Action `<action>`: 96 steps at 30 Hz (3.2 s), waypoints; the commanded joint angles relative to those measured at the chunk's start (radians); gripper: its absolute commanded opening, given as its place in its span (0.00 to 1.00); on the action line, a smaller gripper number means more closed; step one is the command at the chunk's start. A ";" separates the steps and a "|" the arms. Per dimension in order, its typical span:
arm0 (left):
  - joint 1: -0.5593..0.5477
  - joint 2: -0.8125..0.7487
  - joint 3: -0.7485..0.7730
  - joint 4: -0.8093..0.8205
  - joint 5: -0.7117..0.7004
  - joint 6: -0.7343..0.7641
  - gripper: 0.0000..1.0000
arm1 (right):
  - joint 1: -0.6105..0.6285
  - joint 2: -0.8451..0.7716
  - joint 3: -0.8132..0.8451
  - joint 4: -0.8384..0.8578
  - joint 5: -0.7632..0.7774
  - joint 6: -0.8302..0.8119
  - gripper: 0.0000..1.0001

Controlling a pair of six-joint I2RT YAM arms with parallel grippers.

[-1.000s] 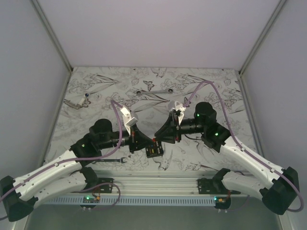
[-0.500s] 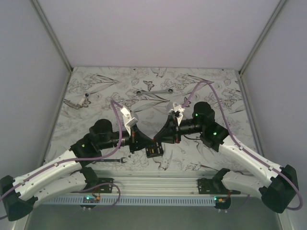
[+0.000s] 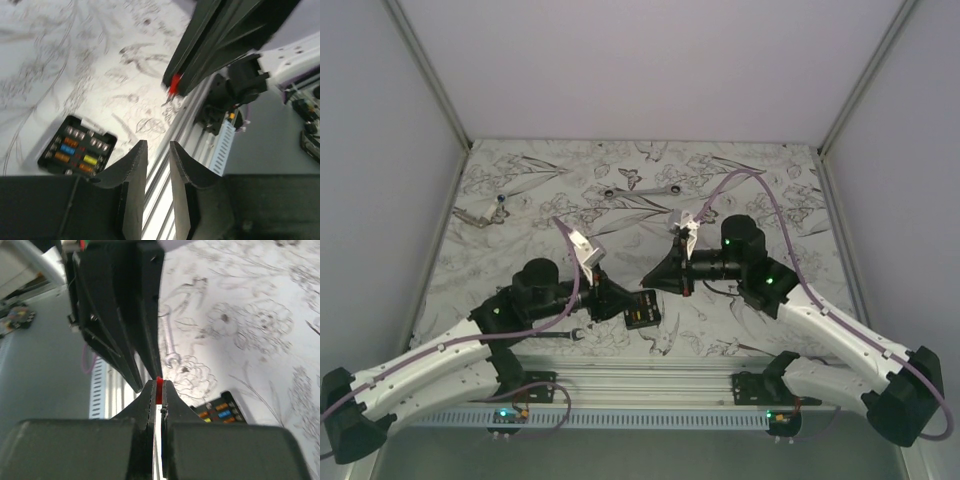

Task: Snap on the fuse box
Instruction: Pick up the fuse from the center of the board, then install the fuse at the fuse box base.

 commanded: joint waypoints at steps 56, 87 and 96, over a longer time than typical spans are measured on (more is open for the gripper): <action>-0.069 0.545 -0.095 -0.028 -0.431 -0.437 0.23 | 0.364 0.335 -0.046 -0.165 1.110 0.300 0.00; 0.053 0.229 -0.178 -0.298 -0.549 -0.550 0.75 | 0.381 0.453 -0.002 -0.199 1.150 0.342 0.00; 0.060 0.219 -0.180 -0.309 -0.547 -0.556 0.86 | 0.383 0.479 -0.003 -0.200 1.170 0.361 0.00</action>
